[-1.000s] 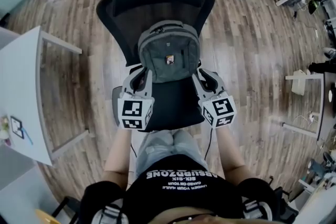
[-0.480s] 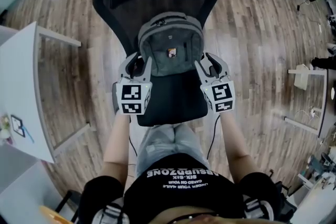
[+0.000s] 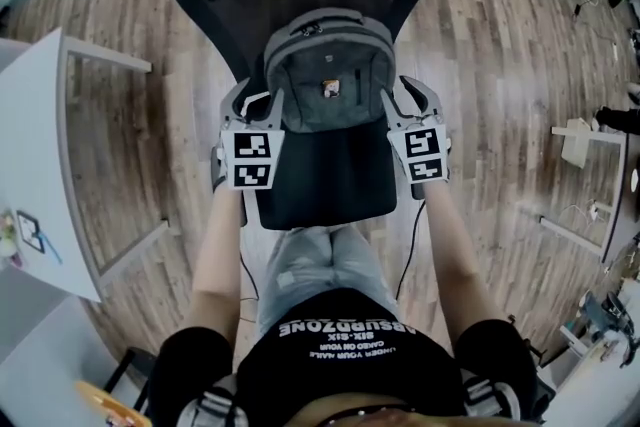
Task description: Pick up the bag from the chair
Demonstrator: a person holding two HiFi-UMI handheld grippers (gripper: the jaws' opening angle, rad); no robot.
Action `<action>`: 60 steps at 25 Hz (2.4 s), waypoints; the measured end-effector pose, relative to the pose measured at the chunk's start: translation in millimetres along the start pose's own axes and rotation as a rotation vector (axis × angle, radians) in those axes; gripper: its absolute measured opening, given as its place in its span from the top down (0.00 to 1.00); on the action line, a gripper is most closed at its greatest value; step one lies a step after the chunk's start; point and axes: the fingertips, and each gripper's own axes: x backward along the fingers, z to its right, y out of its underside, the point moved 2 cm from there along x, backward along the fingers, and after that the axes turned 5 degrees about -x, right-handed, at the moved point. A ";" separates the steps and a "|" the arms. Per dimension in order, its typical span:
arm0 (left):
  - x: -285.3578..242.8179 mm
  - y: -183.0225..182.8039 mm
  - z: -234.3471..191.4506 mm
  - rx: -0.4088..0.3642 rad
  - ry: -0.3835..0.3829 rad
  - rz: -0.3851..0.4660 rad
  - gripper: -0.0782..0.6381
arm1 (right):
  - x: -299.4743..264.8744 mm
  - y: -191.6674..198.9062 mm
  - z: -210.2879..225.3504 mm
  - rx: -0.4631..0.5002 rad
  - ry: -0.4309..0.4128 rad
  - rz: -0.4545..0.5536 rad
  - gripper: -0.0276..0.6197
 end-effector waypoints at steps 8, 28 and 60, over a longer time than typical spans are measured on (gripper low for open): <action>-29.4 9.4 2.1 -0.049 0.000 -0.031 0.63 | -34.9 16.5 15.6 0.002 0.012 -0.053 0.71; -91.9 32.2 7.1 -0.234 0.030 -0.166 0.63 | -85.4 46.9 43.4 0.041 -0.013 -0.192 0.68; -74.8 73.3 18.4 -0.009 -0.025 -0.079 0.74 | -70.9 83.0 25.2 -0.223 -0.019 -0.098 0.85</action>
